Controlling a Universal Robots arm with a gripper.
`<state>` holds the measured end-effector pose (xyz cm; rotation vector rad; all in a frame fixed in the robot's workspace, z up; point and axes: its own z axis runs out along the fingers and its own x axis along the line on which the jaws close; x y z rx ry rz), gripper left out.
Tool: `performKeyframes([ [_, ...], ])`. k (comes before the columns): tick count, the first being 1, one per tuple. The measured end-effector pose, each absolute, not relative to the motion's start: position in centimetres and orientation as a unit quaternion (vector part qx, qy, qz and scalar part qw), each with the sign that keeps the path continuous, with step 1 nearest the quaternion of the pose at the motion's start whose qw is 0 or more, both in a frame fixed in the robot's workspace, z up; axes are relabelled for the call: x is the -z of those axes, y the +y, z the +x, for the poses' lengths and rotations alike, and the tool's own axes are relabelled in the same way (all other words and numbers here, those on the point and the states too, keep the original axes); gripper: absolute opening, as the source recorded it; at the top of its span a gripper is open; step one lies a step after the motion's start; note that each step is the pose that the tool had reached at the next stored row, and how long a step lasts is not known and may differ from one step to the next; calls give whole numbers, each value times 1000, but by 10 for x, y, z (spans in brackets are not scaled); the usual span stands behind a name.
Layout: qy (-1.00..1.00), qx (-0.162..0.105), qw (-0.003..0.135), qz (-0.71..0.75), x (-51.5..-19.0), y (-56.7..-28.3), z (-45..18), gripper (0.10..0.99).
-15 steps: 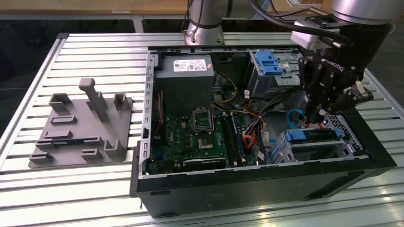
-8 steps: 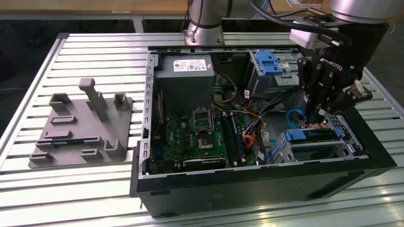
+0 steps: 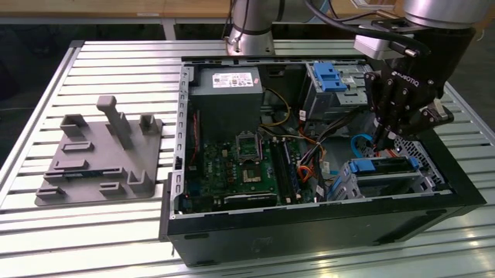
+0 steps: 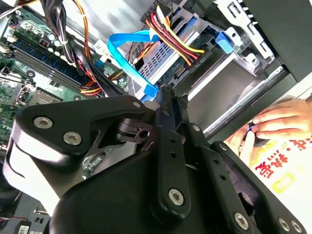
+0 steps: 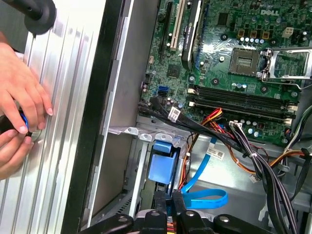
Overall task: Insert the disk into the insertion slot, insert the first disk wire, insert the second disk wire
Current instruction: 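Insert the second disk wire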
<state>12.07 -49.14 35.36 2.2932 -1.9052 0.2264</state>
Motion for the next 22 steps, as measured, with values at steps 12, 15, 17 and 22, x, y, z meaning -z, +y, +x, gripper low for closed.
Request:
performKeyframes([
  [12, -635, -75, 76, 765, -353, -491, 121, 161],
  [15, -635, -77, 78, 765, -353, -484, 121, 161],
  [17, -637, -77, 78, 763, -353, -481, 121, 161],
  [22, -666, -74, 81, 738, -353, -481, 121, 161],
])
